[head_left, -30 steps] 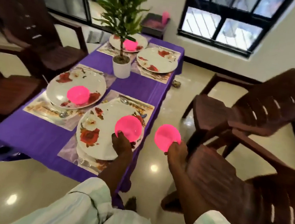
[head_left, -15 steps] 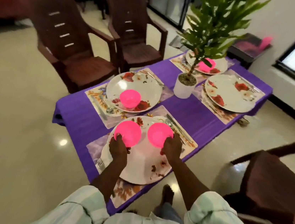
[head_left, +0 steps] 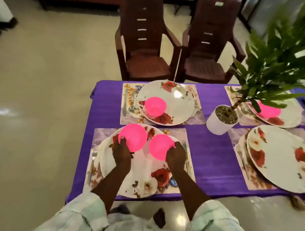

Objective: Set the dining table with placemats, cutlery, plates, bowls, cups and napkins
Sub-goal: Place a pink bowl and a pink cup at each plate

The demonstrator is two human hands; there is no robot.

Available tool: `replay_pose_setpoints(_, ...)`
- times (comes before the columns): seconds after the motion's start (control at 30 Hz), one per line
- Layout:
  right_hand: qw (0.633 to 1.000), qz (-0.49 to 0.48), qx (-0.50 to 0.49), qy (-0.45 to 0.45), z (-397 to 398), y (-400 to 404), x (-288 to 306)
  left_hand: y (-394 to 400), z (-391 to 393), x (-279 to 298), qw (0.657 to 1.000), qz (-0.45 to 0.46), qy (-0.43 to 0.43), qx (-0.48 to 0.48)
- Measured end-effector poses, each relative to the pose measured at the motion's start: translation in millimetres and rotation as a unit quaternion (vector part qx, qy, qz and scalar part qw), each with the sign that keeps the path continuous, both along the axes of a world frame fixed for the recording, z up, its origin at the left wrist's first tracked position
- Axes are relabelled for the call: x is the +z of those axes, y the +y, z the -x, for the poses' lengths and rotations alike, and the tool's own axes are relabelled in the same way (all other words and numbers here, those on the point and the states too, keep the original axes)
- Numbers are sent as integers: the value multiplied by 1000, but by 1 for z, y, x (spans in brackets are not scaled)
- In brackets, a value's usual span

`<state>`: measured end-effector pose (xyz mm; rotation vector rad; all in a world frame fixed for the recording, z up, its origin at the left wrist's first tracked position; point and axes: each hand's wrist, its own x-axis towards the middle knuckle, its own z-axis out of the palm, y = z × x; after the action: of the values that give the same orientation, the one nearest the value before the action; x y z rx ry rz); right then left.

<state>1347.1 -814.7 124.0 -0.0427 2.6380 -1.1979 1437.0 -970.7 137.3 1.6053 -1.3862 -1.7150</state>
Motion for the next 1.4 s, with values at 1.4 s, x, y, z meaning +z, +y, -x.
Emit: replay_pose_setpoints(1.4,983,39,-168,70,67,135,32,152,130,38,967,1,93,-236)
